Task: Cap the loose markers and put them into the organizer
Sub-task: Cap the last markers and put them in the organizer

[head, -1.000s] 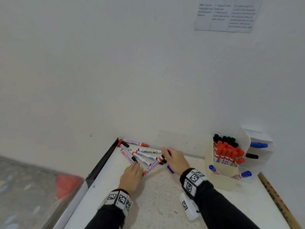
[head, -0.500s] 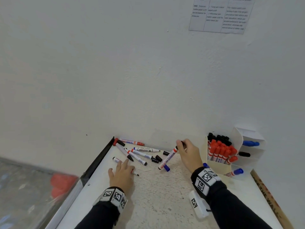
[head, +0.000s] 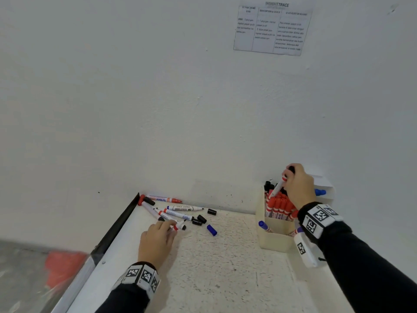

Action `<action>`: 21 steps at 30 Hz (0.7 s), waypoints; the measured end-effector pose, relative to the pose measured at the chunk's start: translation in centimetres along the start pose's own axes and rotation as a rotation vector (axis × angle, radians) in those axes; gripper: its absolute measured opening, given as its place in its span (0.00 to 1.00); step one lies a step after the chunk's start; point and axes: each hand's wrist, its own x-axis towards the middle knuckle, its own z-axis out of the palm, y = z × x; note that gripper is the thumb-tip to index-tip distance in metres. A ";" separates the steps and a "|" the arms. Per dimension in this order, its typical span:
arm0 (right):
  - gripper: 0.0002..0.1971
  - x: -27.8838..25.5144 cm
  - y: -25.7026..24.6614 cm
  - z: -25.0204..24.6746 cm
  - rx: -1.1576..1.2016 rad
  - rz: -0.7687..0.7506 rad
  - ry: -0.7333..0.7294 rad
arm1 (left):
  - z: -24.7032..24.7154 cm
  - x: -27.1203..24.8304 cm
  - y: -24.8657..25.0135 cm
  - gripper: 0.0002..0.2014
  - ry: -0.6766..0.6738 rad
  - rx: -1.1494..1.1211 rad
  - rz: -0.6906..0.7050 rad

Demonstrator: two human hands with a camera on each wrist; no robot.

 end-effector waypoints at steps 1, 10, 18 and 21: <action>0.12 0.2 0.2 -0.3 0.046 -0.008 0.037 | 0.0 0.0 0.0 0.14 -0.002 -0.058 -0.016; 0.10 1.0 1.5 0.9 0.083 -0.057 -0.041 | -0.9 0.1 0.6 0.15 0.074 -0.424 -0.234; 0.13 2.4 3.0 2.0 -0.239 -0.028 -0.110 | -0.5 0.2 0.2 0.16 0.018 -0.522 -0.342; 0.10 2.2 3.2 2.6 -0.270 -0.026 -0.067 | -0.3 0.2 0.1 0.15 0.004 -0.531 -0.370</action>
